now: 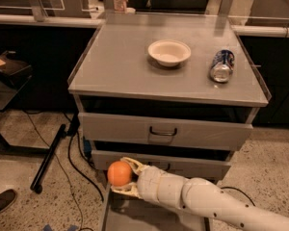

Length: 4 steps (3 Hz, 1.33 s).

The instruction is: Pick orange from bottom drawer and place on counter

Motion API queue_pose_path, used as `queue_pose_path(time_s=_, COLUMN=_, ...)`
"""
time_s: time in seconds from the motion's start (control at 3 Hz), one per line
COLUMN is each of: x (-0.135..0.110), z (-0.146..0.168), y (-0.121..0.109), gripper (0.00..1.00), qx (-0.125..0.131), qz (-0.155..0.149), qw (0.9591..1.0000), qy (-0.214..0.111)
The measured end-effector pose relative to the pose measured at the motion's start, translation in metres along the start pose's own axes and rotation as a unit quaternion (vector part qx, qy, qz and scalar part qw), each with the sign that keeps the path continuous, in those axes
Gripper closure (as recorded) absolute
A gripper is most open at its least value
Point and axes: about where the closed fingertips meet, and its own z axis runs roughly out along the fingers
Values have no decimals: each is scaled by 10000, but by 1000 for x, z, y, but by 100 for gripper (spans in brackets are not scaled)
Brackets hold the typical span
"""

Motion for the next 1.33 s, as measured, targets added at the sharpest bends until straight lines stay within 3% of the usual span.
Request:
queue_pose_path(time_s=0.33, x=-7, z=-8, y=-15, gripper=100, qx=164, qz=90, qw=9998, qy=-86)
queue_pose_path(time_s=0.67, x=-29, z=-20, y=-43, gripper=100, qx=334, qz=3, qw=9993, qy=-140)
queue_pose_path(time_s=1.0, x=-70, z=-33, y=-82, gripper=100, qx=488, qz=-271, qw=9983, qy=-135)
queue_pose_path(time_s=1.33, x=-70, z=-33, y=-82, gripper=100, qx=488, qz=-271, qw=9983, qy=-135)
